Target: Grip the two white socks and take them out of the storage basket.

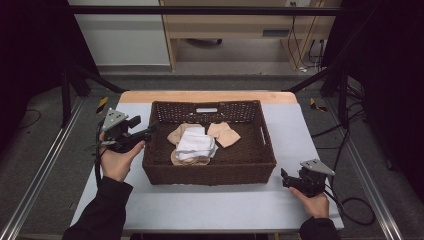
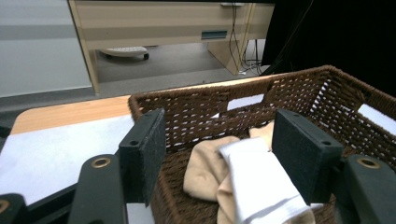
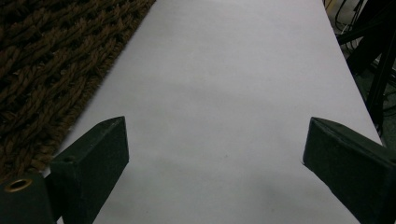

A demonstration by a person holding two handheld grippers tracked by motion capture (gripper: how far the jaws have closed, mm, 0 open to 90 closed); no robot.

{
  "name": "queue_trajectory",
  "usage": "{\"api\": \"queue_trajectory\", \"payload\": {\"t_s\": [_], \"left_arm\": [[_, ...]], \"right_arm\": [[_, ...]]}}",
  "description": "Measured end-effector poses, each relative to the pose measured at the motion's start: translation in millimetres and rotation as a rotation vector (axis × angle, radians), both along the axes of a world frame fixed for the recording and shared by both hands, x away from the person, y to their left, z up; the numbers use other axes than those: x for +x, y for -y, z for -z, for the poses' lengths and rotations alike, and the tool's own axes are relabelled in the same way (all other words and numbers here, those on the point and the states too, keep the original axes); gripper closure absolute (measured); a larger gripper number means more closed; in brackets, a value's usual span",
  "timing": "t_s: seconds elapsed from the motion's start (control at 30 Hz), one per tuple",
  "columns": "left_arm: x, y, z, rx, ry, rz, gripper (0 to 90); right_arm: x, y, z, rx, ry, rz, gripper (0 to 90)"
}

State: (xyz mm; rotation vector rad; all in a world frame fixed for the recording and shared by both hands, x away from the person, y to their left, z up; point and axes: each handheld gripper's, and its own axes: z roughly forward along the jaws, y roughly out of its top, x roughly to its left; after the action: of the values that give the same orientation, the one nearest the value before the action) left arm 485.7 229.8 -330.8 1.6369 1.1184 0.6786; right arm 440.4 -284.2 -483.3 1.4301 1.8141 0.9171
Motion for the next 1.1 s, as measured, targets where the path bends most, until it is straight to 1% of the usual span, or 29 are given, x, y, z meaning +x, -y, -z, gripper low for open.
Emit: {"api": "queue_trajectory", "payload": {"t_s": [0.1, 0.17, 0.23, 0.4, 0.63, 0.73, 1.0, 1.1], "left_arm": [[6.1, 6.8, -0.4, 0.01, -0.002, 0.006, 34.8], [9.9, 10.5, 0.9, 0.005, -0.01, 0.005, 34.7], [12.7, 14.2, 2.0, 0.009, -0.014, 0.003, 34.7], [19.6, 22.4, 4.4, 0.008, -0.016, 0.018, 34.8], [32.0, 38.9, 13.4, 0.027, -0.025, 0.047, 35.1], [37.0, 45.0, 16.8, 0.031, -0.031, 0.048, 35.2], [50.1, 61.4, 29.1, 0.087, -0.054, 0.068, 36.6], [55.6, 65.4, 36.1, 0.112, -0.077, 0.069, 36.8]], "right_arm": [[0.2, -0.1, 0.2, -0.001, -0.002, -0.003, 7.2], [0.1, 0.3, 0.2, 0.0, 0.001, -0.004, 7.2], [-0.1, 0.7, 0.4, 0.006, -0.002, 0.0, 7.1], [0.0, 0.5, 1.3, 0.002, -0.009, -0.004, 7.1], [0.4, 0.4, 1.6, 0.0, -0.01, -0.01, 7.0], [0.7, 0.2, 1.6, 0.001, -0.012, -0.011, 7.0], [0.6, 0.4, 1.6, -0.001, -0.011, -0.016, 7.0], [0.4, 0.4, 1.5, -0.001, -0.009, -0.015, 7.0]]}}
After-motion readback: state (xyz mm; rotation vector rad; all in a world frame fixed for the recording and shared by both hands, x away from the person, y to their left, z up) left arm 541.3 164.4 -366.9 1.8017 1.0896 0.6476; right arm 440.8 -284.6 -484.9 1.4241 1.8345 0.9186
